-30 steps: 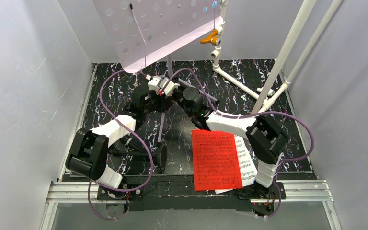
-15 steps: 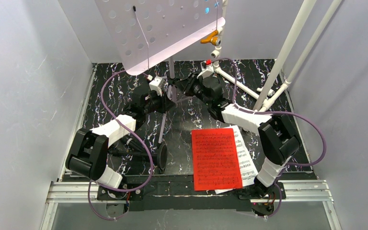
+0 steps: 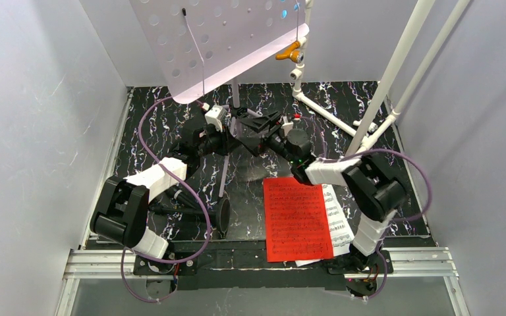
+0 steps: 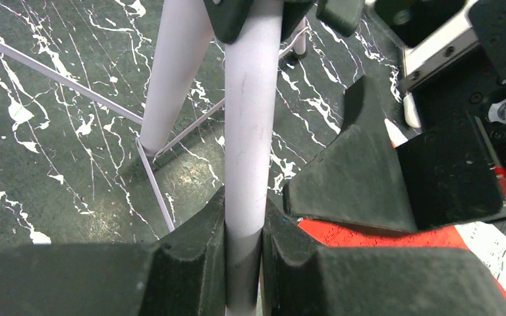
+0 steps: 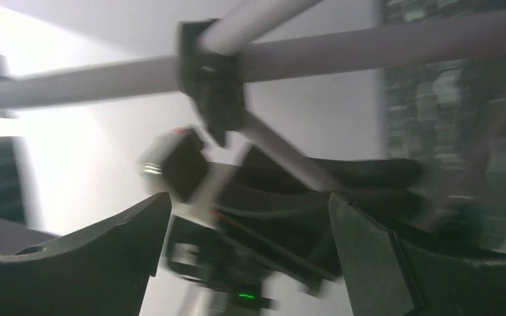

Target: Set up the instrument practice props

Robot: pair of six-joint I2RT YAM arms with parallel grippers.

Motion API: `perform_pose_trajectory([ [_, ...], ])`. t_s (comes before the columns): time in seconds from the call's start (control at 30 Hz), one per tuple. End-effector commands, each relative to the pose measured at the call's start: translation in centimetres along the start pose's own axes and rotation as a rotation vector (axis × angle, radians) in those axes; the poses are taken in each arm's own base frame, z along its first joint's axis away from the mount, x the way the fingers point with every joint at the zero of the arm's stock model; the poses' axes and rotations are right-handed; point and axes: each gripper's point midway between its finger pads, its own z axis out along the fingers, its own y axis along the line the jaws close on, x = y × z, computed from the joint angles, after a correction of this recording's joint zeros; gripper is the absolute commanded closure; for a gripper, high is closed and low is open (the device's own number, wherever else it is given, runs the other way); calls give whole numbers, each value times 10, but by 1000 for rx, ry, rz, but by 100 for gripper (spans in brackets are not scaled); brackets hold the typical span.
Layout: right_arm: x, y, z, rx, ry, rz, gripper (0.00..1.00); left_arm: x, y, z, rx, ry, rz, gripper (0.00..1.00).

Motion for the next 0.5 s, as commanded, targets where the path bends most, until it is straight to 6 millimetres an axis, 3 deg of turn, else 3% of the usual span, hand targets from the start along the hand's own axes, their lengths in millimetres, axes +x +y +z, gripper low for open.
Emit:
perform_pose_trajectory([
  [0.0, -8, -23, -33, 261, 14, -664, 2, -27, 0, -8, -37, -61, -44, 100],
  [0.23, -55, 8, -60, 465, -11, -1590, 2, -26, -1, -8, -34, -60, -46, 100],
  [0.37, -48, 17, -56, 468, 115, -2158, 2, -27, -1, -8, -33, -62, -45, 100],
  [0.47, -35, 25, -49, 403, 115, -2560, 2, -27, -1, -8, -37, -61, -46, 100],
])
